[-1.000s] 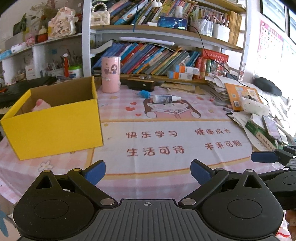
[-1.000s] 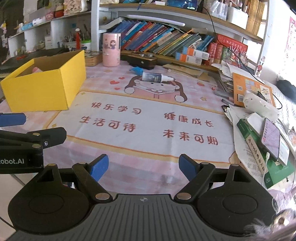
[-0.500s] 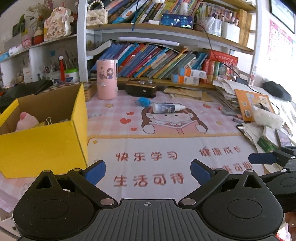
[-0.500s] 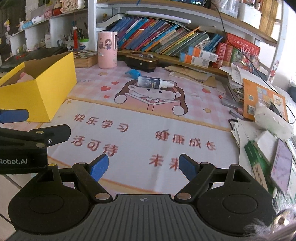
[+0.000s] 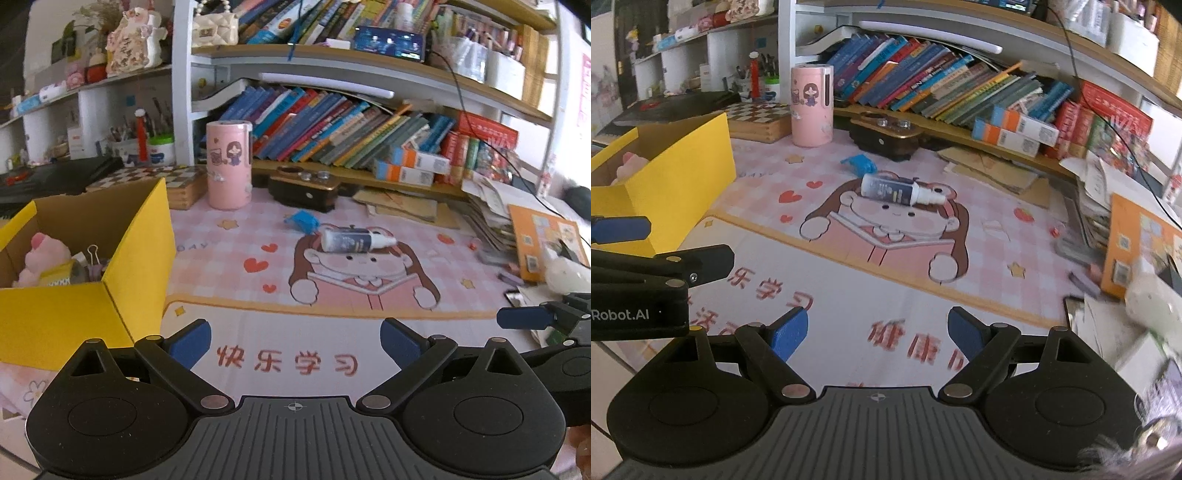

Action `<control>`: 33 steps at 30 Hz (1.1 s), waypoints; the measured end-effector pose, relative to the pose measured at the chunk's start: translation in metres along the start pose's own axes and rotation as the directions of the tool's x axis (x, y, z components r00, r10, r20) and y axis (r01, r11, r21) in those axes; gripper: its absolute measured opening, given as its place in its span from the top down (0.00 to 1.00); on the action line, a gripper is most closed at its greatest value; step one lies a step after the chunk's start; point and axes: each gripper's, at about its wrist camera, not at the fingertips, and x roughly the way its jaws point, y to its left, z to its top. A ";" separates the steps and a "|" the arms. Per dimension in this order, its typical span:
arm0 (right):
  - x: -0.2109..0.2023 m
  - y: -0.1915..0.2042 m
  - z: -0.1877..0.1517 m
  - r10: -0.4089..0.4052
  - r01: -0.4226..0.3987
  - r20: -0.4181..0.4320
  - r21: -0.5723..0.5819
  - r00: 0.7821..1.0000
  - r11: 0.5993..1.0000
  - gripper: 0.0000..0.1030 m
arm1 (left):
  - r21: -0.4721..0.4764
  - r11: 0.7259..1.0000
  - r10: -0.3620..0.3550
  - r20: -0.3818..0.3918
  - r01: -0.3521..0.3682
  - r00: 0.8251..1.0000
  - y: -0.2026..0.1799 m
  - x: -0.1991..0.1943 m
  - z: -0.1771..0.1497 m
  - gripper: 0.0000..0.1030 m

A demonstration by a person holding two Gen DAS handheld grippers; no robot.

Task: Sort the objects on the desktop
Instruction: 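Move the right gripper toward the white spray bottle on the mat, then close the right gripper around the white spray bottle and lift it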

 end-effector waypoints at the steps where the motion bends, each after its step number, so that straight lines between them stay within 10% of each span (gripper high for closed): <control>1: 0.003 -0.003 0.003 0.007 -0.007 0.002 -0.005 1.000 1.000 0.20 | -0.007 1.000 0.012 0.002 -0.012 1.000 -0.001 0.003 0.002 0.03; 15: 0.072 -0.030 0.054 0.131 -0.122 0.041 -0.174 0.991 0.977 0.22 | -0.059 0.986 0.156 0.009 -0.155 0.988 0.003 0.039 0.038 0.03; 33: 0.193 -0.035 0.112 0.236 -0.230 -0.053 -0.507 0.970 0.831 0.34 | -0.077 0.972 0.222 -0.013 -0.223 0.975 0.004 0.077 0.067 0.03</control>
